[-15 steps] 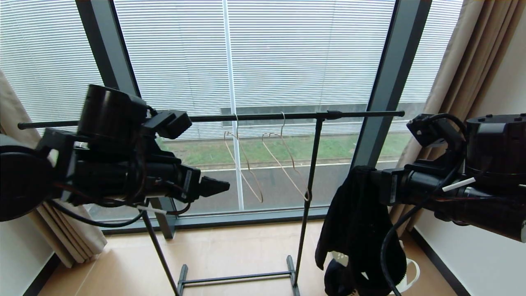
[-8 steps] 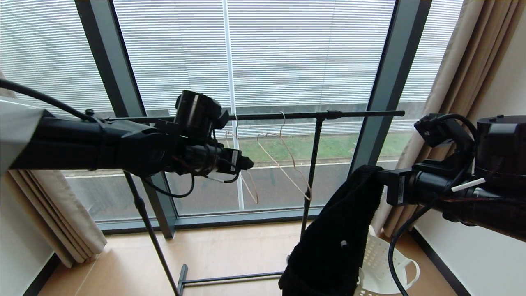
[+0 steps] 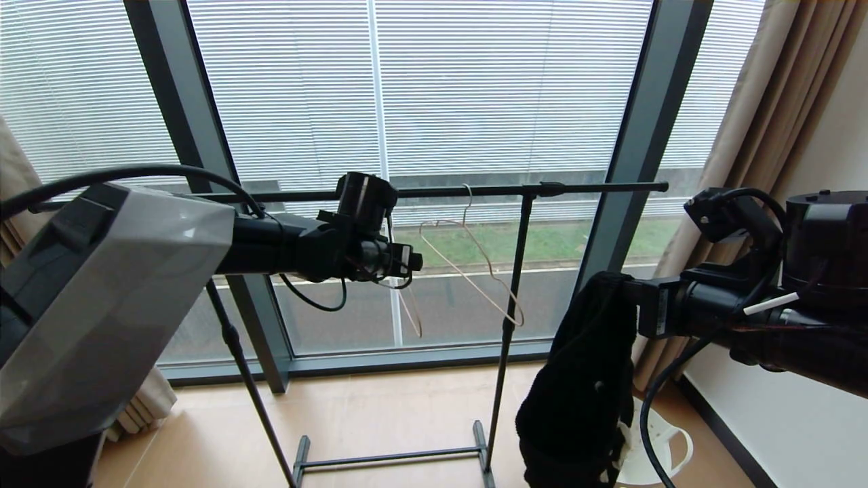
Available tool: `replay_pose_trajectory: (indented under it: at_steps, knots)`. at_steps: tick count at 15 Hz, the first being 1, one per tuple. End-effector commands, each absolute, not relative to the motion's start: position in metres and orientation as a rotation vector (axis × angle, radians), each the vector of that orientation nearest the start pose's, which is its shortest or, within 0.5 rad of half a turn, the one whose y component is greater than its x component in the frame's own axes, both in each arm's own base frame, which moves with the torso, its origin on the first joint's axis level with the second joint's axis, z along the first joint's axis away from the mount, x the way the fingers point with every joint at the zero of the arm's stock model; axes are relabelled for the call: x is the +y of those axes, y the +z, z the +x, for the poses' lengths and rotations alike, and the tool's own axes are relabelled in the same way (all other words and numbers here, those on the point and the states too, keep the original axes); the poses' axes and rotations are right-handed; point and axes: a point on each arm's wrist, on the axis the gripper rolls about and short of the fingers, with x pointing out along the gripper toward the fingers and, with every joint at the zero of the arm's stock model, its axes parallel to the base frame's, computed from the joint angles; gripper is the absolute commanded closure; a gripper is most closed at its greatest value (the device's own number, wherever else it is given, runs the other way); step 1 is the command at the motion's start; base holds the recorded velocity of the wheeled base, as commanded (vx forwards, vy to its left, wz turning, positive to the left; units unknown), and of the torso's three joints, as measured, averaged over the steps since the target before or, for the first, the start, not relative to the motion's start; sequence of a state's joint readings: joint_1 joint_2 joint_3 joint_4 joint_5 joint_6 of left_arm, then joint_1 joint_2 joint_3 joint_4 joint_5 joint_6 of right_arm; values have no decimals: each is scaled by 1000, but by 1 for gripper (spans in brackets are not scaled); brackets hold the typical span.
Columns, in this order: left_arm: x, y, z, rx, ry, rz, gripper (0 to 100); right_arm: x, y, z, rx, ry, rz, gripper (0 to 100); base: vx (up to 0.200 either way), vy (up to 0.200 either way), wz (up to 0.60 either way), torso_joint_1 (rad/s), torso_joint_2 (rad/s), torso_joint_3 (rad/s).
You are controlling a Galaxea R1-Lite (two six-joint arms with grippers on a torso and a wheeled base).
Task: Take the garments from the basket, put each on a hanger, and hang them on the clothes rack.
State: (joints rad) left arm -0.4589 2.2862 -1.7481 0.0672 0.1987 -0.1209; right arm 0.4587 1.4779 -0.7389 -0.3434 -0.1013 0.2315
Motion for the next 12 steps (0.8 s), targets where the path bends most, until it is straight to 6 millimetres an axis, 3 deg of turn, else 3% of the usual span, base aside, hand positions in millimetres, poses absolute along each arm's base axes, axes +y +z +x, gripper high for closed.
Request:
replay_pose_trajectory:
  at_steps: [1, 4, 12]
  knots:
    - [-210, 117, 439, 611, -188, 96, 0, 108, 196, 223, 426, 305, 115, 100, 0, 0, 0, 0, 0, 0]
    - [-213, 105, 453, 594, -141, 103, 0, 108, 196, 223, 426, 305, 115, 100, 0, 0, 0, 0, 0, 0]
    - [-216, 84, 460, 621, -124, 90, 0, 109, 192, 225, 441, 303, 110, 100, 0, 0, 0, 0, 0, 0]
